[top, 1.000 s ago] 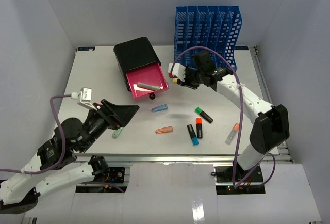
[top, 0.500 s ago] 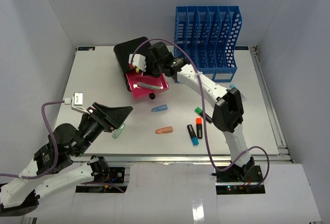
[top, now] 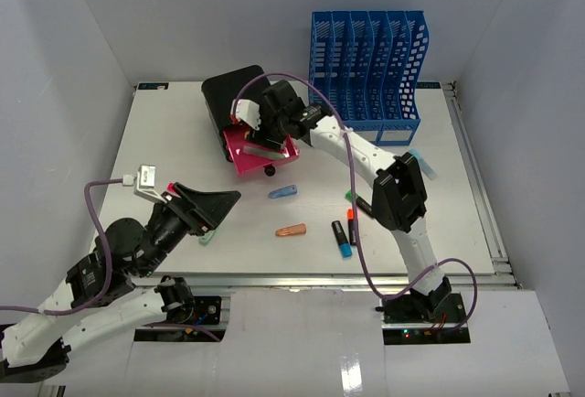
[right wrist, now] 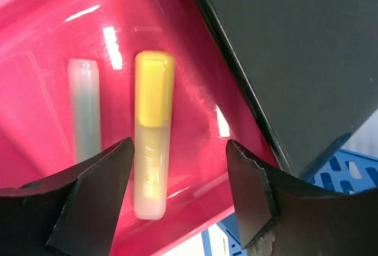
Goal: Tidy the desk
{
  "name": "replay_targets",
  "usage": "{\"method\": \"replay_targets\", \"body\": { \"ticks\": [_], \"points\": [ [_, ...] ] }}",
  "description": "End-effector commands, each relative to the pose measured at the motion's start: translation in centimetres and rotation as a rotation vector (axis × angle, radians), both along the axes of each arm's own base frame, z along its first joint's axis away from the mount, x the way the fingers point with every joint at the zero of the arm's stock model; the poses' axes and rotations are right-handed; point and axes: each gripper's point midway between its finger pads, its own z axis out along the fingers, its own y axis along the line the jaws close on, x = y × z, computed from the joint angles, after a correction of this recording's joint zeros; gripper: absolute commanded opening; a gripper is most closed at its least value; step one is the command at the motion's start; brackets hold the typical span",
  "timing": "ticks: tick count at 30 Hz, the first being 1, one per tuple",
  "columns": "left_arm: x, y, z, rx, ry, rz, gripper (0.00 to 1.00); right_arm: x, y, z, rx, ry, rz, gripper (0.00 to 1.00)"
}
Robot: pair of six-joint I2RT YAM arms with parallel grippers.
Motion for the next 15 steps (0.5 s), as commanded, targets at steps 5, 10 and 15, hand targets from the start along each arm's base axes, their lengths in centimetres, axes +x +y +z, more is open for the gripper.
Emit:
{"method": "replay_targets", "body": {
  "ticks": [5, 10, 15],
  "points": [
    [0.3, -2.2, -1.5, 0.108, 0.002, -0.055, 0.97, -6.6, -6.7, 14.2, 0.230, -0.037, 0.150, 0.70],
    [0.4, -3.6, -2.8, 0.150, -0.001, -0.097, 0.98, -13.6, -16.7, 12.3, 0.145, -0.158, 0.474, 0.71],
    [0.3, -4.2, -3.9, 0.164, -0.002, -0.118, 0.98, -19.2, -27.0, 2.6, -0.164, -0.174, 0.546, 0.73]
  ]
}}
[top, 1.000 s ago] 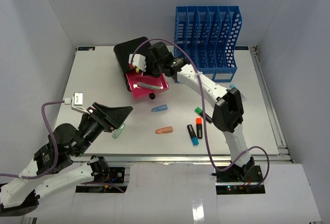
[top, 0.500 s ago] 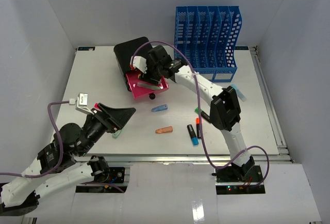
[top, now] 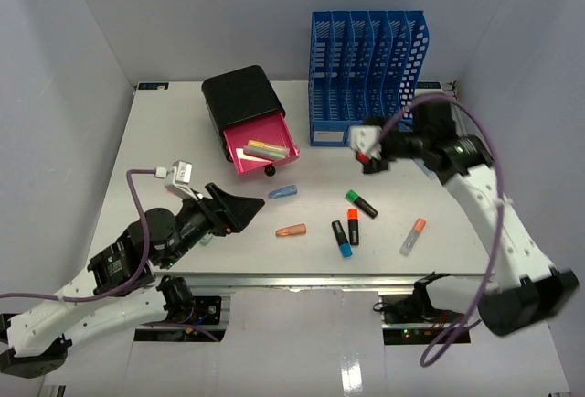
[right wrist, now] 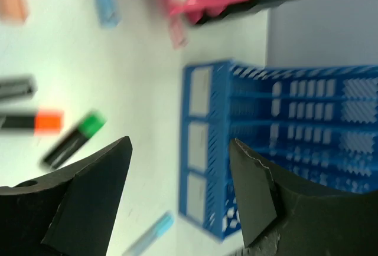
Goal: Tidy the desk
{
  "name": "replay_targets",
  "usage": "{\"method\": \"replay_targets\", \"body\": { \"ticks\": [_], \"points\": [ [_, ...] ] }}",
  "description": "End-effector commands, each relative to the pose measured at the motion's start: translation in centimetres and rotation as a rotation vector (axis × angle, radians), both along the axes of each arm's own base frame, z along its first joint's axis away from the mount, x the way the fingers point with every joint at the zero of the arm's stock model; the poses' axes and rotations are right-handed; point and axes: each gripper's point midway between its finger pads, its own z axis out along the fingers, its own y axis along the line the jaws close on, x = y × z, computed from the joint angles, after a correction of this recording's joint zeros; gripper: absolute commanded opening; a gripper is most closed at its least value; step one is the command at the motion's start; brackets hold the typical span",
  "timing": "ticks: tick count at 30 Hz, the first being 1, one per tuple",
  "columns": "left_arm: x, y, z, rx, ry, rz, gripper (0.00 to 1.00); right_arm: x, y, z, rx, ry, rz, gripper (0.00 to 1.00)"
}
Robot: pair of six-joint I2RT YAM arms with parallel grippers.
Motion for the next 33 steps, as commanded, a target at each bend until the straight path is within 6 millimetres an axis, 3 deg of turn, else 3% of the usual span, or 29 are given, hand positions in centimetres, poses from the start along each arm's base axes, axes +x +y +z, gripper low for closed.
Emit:
{"method": "replay_targets", "body": {
  "ticks": [1, 7, 10, 15, 19, 25, 33],
  "points": [
    [-0.3, -0.8, -0.8, 0.015, -0.014, -0.043, 0.98, -7.0, -6.3, -11.2, -0.312, 0.067, 0.222, 0.73],
    [-0.6, -0.6, -1.4, 0.002, -0.015, -0.051, 0.98, -8.6, -16.1, -16.9, -0.477, 0.256, 0.115, 0.72],
    [-0.7, -0.6, -1.8, 0.004, -0.012, -0.053, 0.98, -10.0, -18.5, -19.3, -0.574, 0.344, 0.164, 0.72],
    [-0.7, -0.3, -2.2, -0.013, -0.002, -0.040, 0.98, -11.3, -19.4, -23.6, -0.657, 0.335, 0.254, 0.74],
    [-0.7, -0.1, -2.6, -0.022, 0.007, -0.037, 0.98, -10.3, -19.4, -26.0, -0.665, 0.282, 0.262, 0.79],
    [-0.8, 0.0, -3.0, -0.027, 0.016, -0.033, 0.98, -8.6, -18.8, -27.0, -0.632, 0.232, 0.267, 0.79],
    [-0.6, -0.1, -3.6, -0.028, 0.033, -0.026, 0.98, -7.5, -18.3, -26.2, -0.608, 0.195, 0.285, 0.80]
  ]
}}
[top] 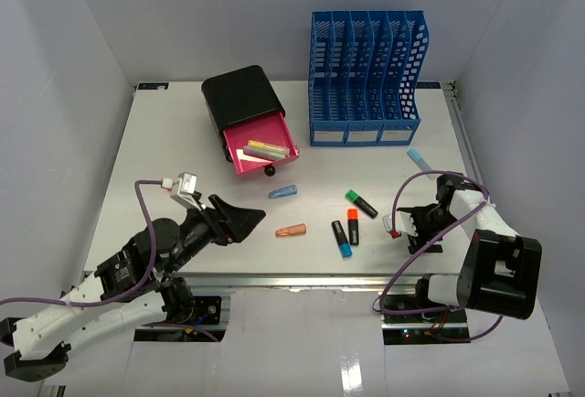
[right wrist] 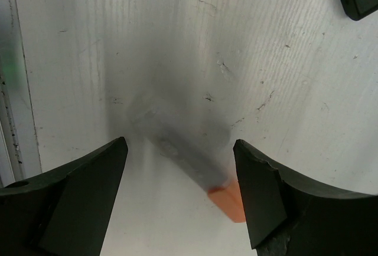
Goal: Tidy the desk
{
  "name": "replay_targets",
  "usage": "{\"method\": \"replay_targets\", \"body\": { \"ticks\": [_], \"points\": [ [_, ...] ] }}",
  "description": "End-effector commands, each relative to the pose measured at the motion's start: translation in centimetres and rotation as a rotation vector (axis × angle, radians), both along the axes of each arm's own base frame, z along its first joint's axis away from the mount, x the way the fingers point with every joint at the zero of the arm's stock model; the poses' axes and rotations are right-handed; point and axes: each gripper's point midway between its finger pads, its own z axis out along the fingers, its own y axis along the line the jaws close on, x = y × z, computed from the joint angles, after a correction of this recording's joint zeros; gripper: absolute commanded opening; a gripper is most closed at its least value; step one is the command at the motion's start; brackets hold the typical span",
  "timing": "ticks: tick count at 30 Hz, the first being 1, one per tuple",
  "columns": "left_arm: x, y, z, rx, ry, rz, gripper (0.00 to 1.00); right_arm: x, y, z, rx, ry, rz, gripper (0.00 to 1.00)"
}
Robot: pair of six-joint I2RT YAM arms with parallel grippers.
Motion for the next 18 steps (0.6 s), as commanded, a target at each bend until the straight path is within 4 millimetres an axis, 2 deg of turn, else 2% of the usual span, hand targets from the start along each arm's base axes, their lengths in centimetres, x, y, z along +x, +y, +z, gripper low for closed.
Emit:
{"method": "replay_targets", "body": {
  "ticks": [1, 6, 13, 16, 18],
  "points": [
    [0.1, -0.2, -0.2, -0.010, 0.010, 0.006, 0.98, 3.1, 0.9, 1.0, 0.000, -0.210, 0.418, 0.80],
    [0.3, -0.6, -0.4, 0.008, 0.021, 0.003, 0.98, 3.2, 1.0, -0.6, -0.018, -0.137, 0.421, 0.77],
    [0.2, -0.6, -0.4, -0.004, 0.027, 0.001, 0.98, 3.4, -0.6, -1.7, -0.093, -0.059, 0.403, 0.65],
    [0.3, -0.5, -0.2, -0.006, 0.025, 0.005, 0.98, 3.6, -0.7, -1.8, -0.093, -0.049, 0.376, 0.55],
    [0.2, -0.5, -0.1, -0.008, 0.022, 0.002, 0.98, 3.9, -0.6, -1.9, -0.091, -0.052, 0.356, 0.41]
  ]
}}
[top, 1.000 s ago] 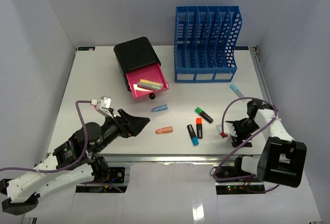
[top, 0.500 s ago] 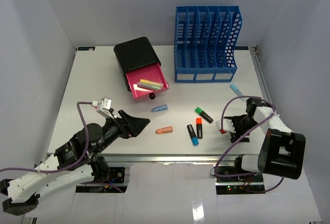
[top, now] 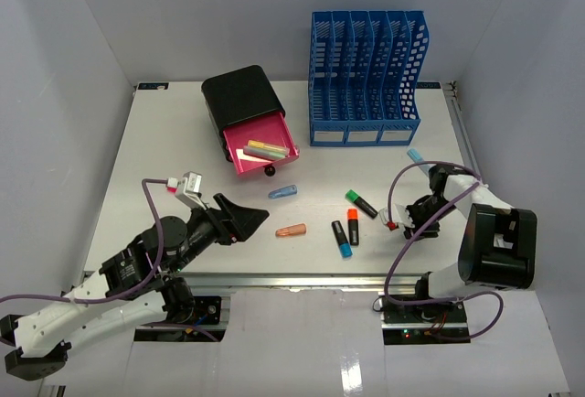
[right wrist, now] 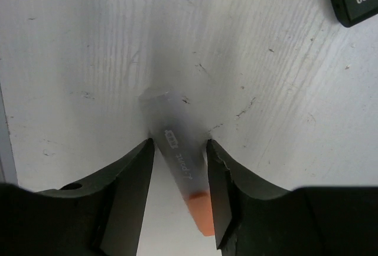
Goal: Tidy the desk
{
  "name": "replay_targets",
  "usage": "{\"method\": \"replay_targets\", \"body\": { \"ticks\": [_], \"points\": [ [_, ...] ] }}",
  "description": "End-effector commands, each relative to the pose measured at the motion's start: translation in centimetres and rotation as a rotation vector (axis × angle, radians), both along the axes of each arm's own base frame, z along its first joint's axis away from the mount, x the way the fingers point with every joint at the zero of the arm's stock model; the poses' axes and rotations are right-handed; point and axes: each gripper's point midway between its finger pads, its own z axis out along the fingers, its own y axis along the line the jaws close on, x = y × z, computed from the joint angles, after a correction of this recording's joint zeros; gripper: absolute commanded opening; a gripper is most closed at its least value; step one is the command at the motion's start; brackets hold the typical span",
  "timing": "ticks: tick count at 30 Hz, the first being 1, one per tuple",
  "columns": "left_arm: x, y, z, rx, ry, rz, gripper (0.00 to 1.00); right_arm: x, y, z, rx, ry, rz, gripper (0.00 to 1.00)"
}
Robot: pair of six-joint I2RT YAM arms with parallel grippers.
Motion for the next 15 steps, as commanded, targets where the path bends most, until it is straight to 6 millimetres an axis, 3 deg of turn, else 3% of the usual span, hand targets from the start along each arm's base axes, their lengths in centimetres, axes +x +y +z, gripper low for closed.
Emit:
{"method": "replay_targets", "body": {
  "ticks": [1, 4, 10, 12, 14, 15],
  "points": [
    [-0.1, 0.1, 0.9, -0.024, -0.012, -0.004, 0.98, 2.3, -0.6, -1.0, -0.040, -0.120, 0.295, 0.36],
    [-0.2, 0.2, 1.0, -0.030, -0.014, -0.005, 0.98, 2.7, -0.1, -0.7, -0.015, -0.139, 0.248, 0.24],
    [-0.2, 0.5, 1.7, -0.039, -0.027, 0.000, 0.98, 4.9, 2.3, 1.7, 0.042, -0.186, 0.061, 0.11],
    [-0.2, 0.6, 2.2, -0.045, -0.034, 0.004, 0.98, 5.7, 4.5, 3.2, 0.086, -0.173, -0.053, 0.08],
    [-0.2, 0.7, 2.5, -0.049, -0.041, 0.006, 0.98, 6.9, 7.0, 5.2, 0.129, -0.207, -0.055, 0.08],
    [-0.2, 0.8, 2.8, -0.053, -0.046, 0.008, 0.98, 7.7, 9.0, 6.8, 0.164, -0.222, -0.104, 0.08]
  ]
}}
